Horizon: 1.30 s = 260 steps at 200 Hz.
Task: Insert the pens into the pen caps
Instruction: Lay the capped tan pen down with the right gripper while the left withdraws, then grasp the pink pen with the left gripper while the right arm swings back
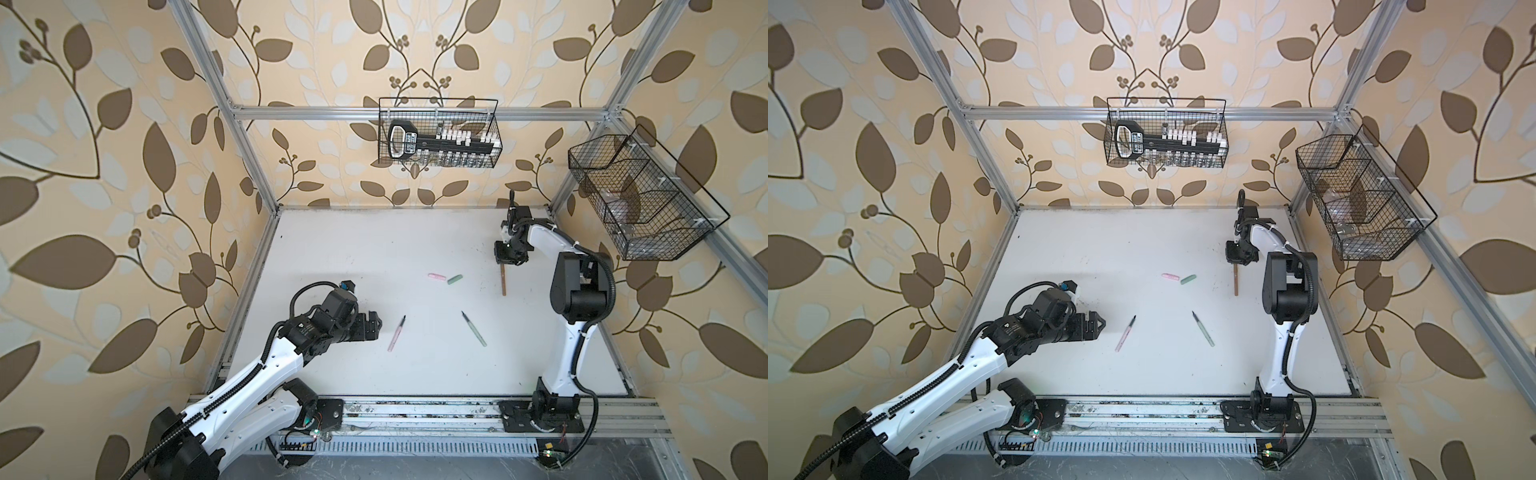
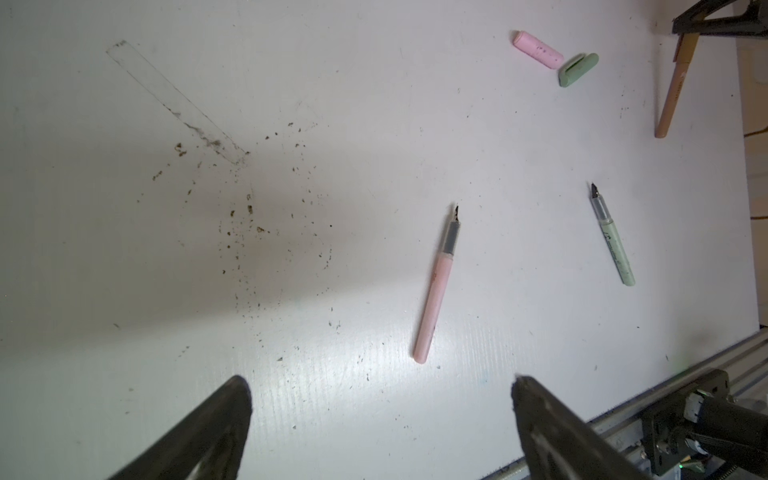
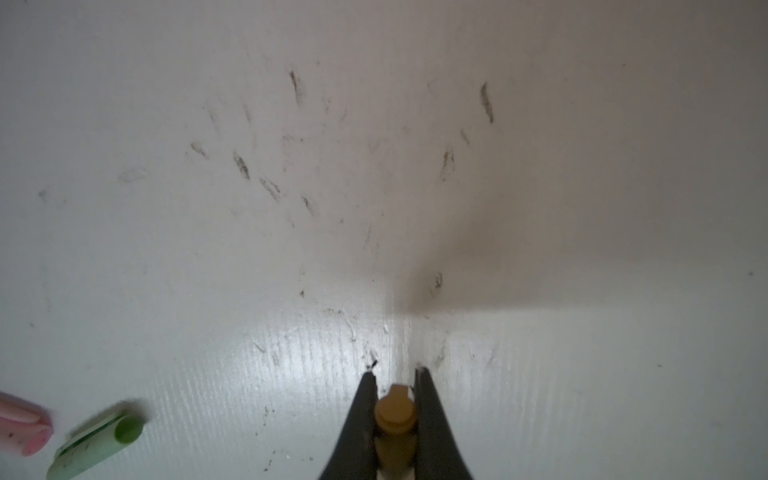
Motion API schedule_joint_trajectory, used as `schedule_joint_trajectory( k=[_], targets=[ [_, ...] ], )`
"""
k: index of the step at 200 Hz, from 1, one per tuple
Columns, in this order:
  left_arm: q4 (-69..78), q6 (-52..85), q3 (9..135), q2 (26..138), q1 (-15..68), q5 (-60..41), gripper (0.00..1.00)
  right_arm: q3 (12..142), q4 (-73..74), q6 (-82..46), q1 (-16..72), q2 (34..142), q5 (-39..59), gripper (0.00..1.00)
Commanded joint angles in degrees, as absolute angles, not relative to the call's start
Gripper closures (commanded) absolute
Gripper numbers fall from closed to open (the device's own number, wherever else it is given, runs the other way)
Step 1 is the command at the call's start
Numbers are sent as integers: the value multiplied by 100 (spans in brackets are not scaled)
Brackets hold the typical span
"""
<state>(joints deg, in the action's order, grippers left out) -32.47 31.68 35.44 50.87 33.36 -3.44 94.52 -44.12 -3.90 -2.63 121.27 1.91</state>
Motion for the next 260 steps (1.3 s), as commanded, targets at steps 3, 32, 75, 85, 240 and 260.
schedule_joint_trajectory(
  k=[3,32,75,85,240,260],
  targets=[
    [-3051,3234,3535,5193,3420,-143,1,9578,-4344,-206,-229,12182,141,82],
    [-3078,3182,3563,5221,3476,-68,1,9620,-4401,-166,-194,12124,13,72],
    [-3102,3138,3496,5076,3492,-16,1,9642,-4373,-167,-103,11943,-152,59],
    [-3094,3128,3489,5048,3499,-23,1,9628,-4356,-174,-68,11842,-207,57],
    [-3095,2666,4417,7520,4834,94,16,3763,-669,-2665,1921,5996,1707,50],
    [-3019,2656,4422,7696,4834,128,18,3369,-629,-2901,2314,5569,1500,50]
  ],
)
